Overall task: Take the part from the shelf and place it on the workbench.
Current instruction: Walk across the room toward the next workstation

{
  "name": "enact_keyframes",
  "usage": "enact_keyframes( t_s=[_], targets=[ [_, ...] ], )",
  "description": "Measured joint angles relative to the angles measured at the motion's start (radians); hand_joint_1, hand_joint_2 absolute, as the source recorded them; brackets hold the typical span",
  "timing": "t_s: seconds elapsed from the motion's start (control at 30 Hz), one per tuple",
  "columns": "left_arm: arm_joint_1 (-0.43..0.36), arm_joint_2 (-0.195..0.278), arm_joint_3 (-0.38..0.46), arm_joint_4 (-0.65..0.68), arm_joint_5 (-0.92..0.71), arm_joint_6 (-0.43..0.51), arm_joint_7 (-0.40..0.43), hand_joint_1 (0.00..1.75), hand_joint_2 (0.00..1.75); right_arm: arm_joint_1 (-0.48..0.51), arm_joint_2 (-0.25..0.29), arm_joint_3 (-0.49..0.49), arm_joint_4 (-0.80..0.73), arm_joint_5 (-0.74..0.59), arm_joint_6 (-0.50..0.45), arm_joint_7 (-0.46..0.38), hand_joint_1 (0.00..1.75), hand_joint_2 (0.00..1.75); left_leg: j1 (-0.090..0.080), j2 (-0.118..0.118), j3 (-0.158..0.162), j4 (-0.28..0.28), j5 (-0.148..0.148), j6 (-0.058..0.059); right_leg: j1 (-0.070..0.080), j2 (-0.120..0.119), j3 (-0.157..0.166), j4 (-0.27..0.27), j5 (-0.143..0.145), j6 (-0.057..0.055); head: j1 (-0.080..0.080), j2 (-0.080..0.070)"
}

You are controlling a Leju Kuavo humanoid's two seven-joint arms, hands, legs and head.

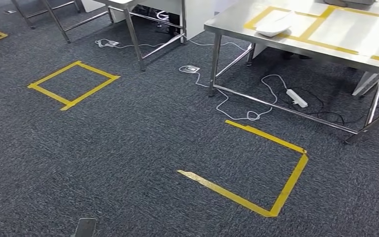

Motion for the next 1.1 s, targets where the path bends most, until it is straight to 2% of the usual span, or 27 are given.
enact_keyframes(
  t_s=[0.03,0.1,0.13,0.17,0.2,0.23,0.27,0.33,0.37,0.4,0.47,0.5,0.57,0.6,0.63,0.67,0.7,0.73,0.77,0.8,0.87,0.9,0.93,0.97,1.0,1.03,1.1],
  targets=[
    [0.0,0.001,-0.006,0.01,-0.017,-0.005,0.027,0.0,0.0,-0.002,-0.001,0.0,0.0,0.002,0.0,0.0,0.0,0.0,0.003,-0.01,0.0,-0.003,0.003,0.005,-0.003,0.024,-0.011,0.025,-0.019,0.006,0.002,0.0],
    [-0.001,0.001,-0.022,0.029,-0.05,-0.01,0.096,0.0,0.0,-0.001,-0.003,-0.001,0.0,0.006,0.001,0.0,0.0,0.0,0.006,-0.03,-0.003,-0.006,0.007,0.011,-0.009,0.083,-0.064,0.139,-0.084,0.016,0.006,0.0],
    [0.0,0.0,-0.03,0.039,-0.062,-0.01,0.133,0.0,0.0,0.001,-0.003,-0.001,0.0,0.008,0.002,0.0,0.0,0.0,0.006,-0.042,-0.006,-0.005,0.008,0.011,-0.012,0.097,-0.098,0.213,-0.116,0.019,0.006,0.0],
    [0.003,-0.003,-0.037,0.048,-0.072,-0.01,0.165,0.0,0.0,0.003,-0.003,-0.001,0.0,0.01,0.002,0.001,0.0,0.0,0.005,-0.054,-0.007,-0.005,0.008,0.012,-0.013,0.103,-0.127,0.27,-0.133,0.021,0.006,0.0],
    [0.007,-0.005,-0.044,0.057,-0.08,-0.01,0.19,0.0,0.0,0.004,-0.003,-0.001,0.001,0.011,0.002,0.001,0.0,0.0,0.006,-0.067,-0.007,-0.005,0.009,0.011,-0.014,0.105,-0.141,0.293,-0.129,0.021,0.006,0.0],
    [0.012,-0.008,-0.051,0.064,-0.088,-0.011,0.207,0.0,0.0,0.004,-0.003,-0.002,0.001,0.012,0.001,0.001,0.0,0.0,0.006,-0.081,-0.006,-0.004,0.009,0.011,-0.015,0.107,-0.135,0.274,-0.104,0.022,0.006,0.0],
    [0.015,-0.011,-0.058,0.069,-0.096,-0.012,0.215,0.0,0.0,0.004,-0.003,-0.002,0.001,0.013,-0.001,0.001,0.0,0.0,0.007,-0.095,-0.005,-0.003,0.009,0.009,-0.017,0.115,-0.11,0.214,-0.063,0.022,0.006,0.0],
    [0.015,-0.019,-0.072,0.076,-0.111,-0.013,0.221,0.0,0.0,0.004,-0.004,-0.004,0.001,0.013,-0.003,0.001,0.0,0.0,0.007,-0.122,-0.005,0.0,0.01,0.003,-0.025,0.165,-0.046,0.071,0.003,0.021,0.006,0.0],
    [0.014,-0.022,-0.079,0.078,-0.116,-0.012,0.221,0.0,0.0,0.004,-0.004,-0.006,0.001,0.013,-0.004,0.002,0.0,0.0,0.007,-0.135,-0.009,0.002,0.012,-0.002,-0.028,0.187,-0.025,0.026,0.016,0.019,0.005,0.0],
    [0.013,-0.025,-0.085,0.08,-0.119,-0.011,0.221,0.0,0.0,0.004,-0.004,-0.007,0.001,0.013,-0.004,0.002,0.0,0.0,0.007,-0.147,-0.015,0.004,0.014,-0.009,-0.029,0.2,-0.015,0.007,0.015,0.017,0.005,0.0],
    [0.014,-0.028,-0.093,0.084,-0.121,-0.01,0.222,0.0,0.0,0.004,-0.004,-0.008,0.001,0.013,-0.003,0.003,0.0,0.0,0.01,-0.171,-0.024,0.006,0.02,-0.022,-0.027,0.182,-0.011,0.003,0.013,0.007,0.004,0.0],
    [0.016,-0.029,-0.095,0.086,-0.121,-0.01,0.223,0.0,0.0,0.003,-0.004,-0.008,0.001,0.013,-0.004,0.003,0.0,0.0,0.01,-0.167,-0.028,0.012,0.016,-0.026,-0.028,0.169,-0.008,0.0,0.016,0.0,0.004,0.0],
    [0.018,-0.031,-0.098,0.088,-0.121,-0.01,0.224,0.0,0.0,0.002,-0.004,-0.008,0.001,0.013,-0.003,0.002,0.0,0.0,0.007,-0.12,-0.055,0.071,-0.023,-0.034,-0.029,0.14,-0.004,-0.007,0.019,-0.013,-0.003,0.0],
    [0.017,-0.032,-0.1,0.089,-0.122,-0.01,0.224,0.0,0.0,0.003,-0.004,-0.008,0.001,0.013,-0.003,0.002,0.0,0.0,0.007,-0.085,-0.082,0.132,-0.057,-0.037,-0.027,0.124,-0.002,-0.008,0.019,-0.018,-0.006,0.0],
    [0.016,-0.033,-0.102,0.09,-0.123,-0.01,0.225,0.0,0.0,0.005,-0.004,-0.008,0.001,0.013,-0.003,0.002,0.0,0.0,0.007,-0.063,-0.116,0.205,-0.092,-0.041,-0.024,0.107,-0.003,-0.008,0.017,-0.021,-0.008,0.0],
    [0.015,-0.033,-0.103,0.09,-0.123,-0.01,0.225,0.0,0.0,0.006,-0.004,-0.009,0.001,0.013,-0.003,0.002,0.0,0.0,0.009,-0.051,-0.143,0.267,-0.117,-0.043,-0.022,0.089,-0.004,-0.008,0.016,-0.023,-0.009,0.0],
    [0.016,-0.033,-0.105,0.091,-0.124,-0.01,0.225,0.0,0.0,0.007,-0.004,-0.009,0.001,0.013,-0.003,0.002,0.0,0.0,0.01,-0.046,-0.156,0.301,-0.124,-0.044,-0.02,0.073,-0.006,-0.008,0.014,-0.024,-0.009,0.0],
    [0.017,-0.033,-0.106,0.091,-0.124,-0.01,0.225,0.0,0.0,0.006,-0.004,-0.009,0.001,0.013,-0.003,0.003,0.0,0.0,0.011,-0.043,-0.149,0.295,-0.111,-0.044,-0.019,0.058,-0.007,-0.008,0.012,-0.023,-0.009,0.0],
    [0.019,-0.033,-0.108,0.092,-0.124,-0.01,0.225,0.0,0.0,0.005,-0.004,-0.009,0.001,0.013,-0.003,0.003,0.0,0.0,0.011,-0.037,-0.119,0.247,-0.083,-0.042,-0.018,0.045,-0.006,-0.008,0.009,-0.022,-0.009,0.0],
    [0.019,-0.033,-0.109,0.092,-0.124,-0.01,0.225,0.0,0.0,0.003,-0.004,-0.009,0.001,0.013,-0.003,0.003,0.0,0.0,0.01,-0.021,-0.077,0.176,-0.051,-0.038,-0.017,0.033,-0.002,-0.008,0.006,-0.02,-0.009,0.0],
    [0.017,-0.033,-0.112,0.092,-0.124,-0.01,0.225,0.0,0.0,0.003,-0.004,-0.009,0.001,0.013,-0.003,0.003,0.0,0.0,0.004,0.023,-0.006,0.05,-0.017,-0.027,-0.011,0.012,0.007,-0.006,-0.001,-0.013,-0.009,0.0],
    [0.015,-0.033,-0.114,0.092,-0.124,-0.01,0.225,0.0,0.0,0.002,-0.004,-0.009,0.001,0.013,-0.003,0.003,0.0,0.0,0.0,0.037,0.009,0.022,-0.015,-0.022,-0.008,0.003,0.011,-0.005,-0.004,-0.008,-0.007,0.0],
    [0.015,-0.033,-0.114,0.092,-0.124,-0.01,0.225,0.0,0.0,0.001,-0.004,-0.009,0.001,0.013,-0.003,0.003,0.0,0.0,-0.003,0.037,0.009,0.014,-0.018,-0.018,-0.006,-0.007,0.016,-0.006,-0.006,-0.004,-0.006,0.0],
    [0.016,-0.033,-0.114,0.093,-0.124,-0.01,0.225,0.0,0.0,-0.001,-0.004,-0.009,0.001,0.013,-0.003,0.003,0.0,0.0,-0.003,0.024,0.008,0.012,-0.015,-0.012,-0.007,-0.016,0.02,-0.007,-0.007,0.001,-0.005,0.0],
    [0.017,-0.033,-0.114,0.093,-0.124,-0.01,0.225,0.0,0.0,-0.004,-0.004,-0.009,0.001,0.013,-0.003,0.003,0.0,0.0,-0.002,0.015,0.007,0.009,-0.012,-0.007,-0.009,-0.009,0.023,-0.006,-0.011,0.007,-0.005,0.0],
    [0.018,-0.034,-0.114,0.094,-0.124,-0.01,0.225,0.0,0.0,-0.006,-0.004,-0.009,0.001,0.013,-0.003,0.002,0.0,0.0,0.0,0.005,0.007,0.006,-0.009,-0.001,-0.011,0.012,0.018,0.007,-0.023,0.013,-0.004,0.0],
    [0.016,-0.035,-0.114,0.094,-0.124,-0.01,0.225,0.0,0.0,-0.005,-0.005,-0.009,0.001,0.013,-0.003,0.002,0.0,0.0,0.005,-0.016,0.006,0.001,-0.004,0.007,-0.016,0.074,-0.027,0.097,-0.075,0.022,-0.001,0.0]
  ],
)
